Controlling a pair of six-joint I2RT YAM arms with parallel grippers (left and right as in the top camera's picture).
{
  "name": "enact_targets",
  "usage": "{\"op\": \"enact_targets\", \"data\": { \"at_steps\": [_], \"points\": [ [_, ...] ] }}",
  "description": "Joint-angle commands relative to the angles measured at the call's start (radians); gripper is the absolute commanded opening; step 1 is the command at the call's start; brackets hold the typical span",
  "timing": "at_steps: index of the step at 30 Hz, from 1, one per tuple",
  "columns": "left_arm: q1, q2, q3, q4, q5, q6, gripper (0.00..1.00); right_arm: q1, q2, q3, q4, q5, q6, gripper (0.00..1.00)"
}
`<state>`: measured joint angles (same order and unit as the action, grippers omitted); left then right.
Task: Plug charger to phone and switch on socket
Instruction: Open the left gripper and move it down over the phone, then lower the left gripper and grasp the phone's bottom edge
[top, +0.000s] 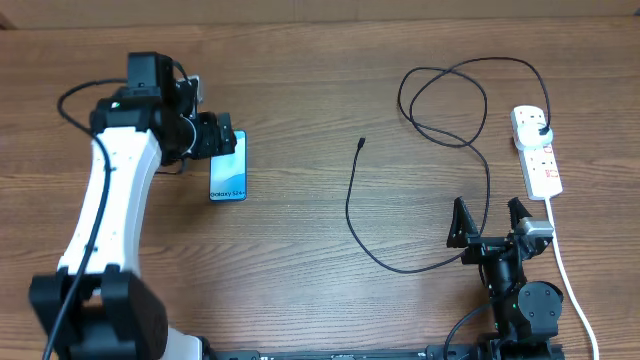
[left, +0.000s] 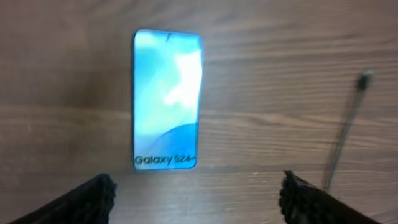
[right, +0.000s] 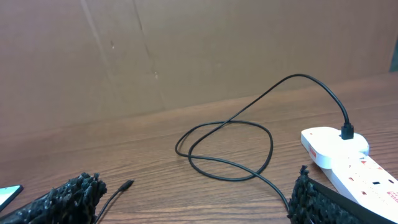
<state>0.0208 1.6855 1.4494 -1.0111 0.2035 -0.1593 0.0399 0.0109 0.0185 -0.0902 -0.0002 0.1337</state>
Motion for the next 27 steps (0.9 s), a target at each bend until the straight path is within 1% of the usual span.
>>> {"op": "enact_targets", "data": {
  "at_steps": [1,5,7,10,14,17,21,27],
  "points": [
    [-0.026,0.070,0.024,-0.014,-0.066,-0.073,0.85,0.004,-0.008,-0.011,0.006,-0.001,-0.005,1.00],
    [-0.065,0.155,0.024,-0.008,-0.137,-0.038,0.86,0.004,-0.008,-0.011,0.006,-0.001,-0.005,1.00],
    [-0.087,0.196,0.024,0.012,-0.136,0.000,0.86,0.004,-0.008,-0.011,0.006,-0.001,-0.005,1.00],
    [-0.102,0.238,0.024,0.036,-0.133,0.007,0.89,0.004,-0.008,-0.011,0.006,-0.001,-0.005,1.00],
    [-0.100,0.283,0.042,0.011,-0.074,0.018,0.91,0.004,-0.008,-0.011,0.006,-0.001,-0.005,1.00],
    [-0.100,0.317,0.125,-0.099,-0.069,0.017,0.91,0.004,-0.008,-0.011,0.006,-0.001,-0.005,1.00],
    [-0.105,0.355,0.328,-0.279,-0.073,0.017,0.91,0.004,-0.008,-0.011,0.006,-0.001,-0.005,1.00],
    [-0.115,0.361,0.616,-0.461,-0.077,-0.014,0.95,0.004,-0.008,-0.011,0.006,-0.001,-0.005,1.00]
  ]
}}
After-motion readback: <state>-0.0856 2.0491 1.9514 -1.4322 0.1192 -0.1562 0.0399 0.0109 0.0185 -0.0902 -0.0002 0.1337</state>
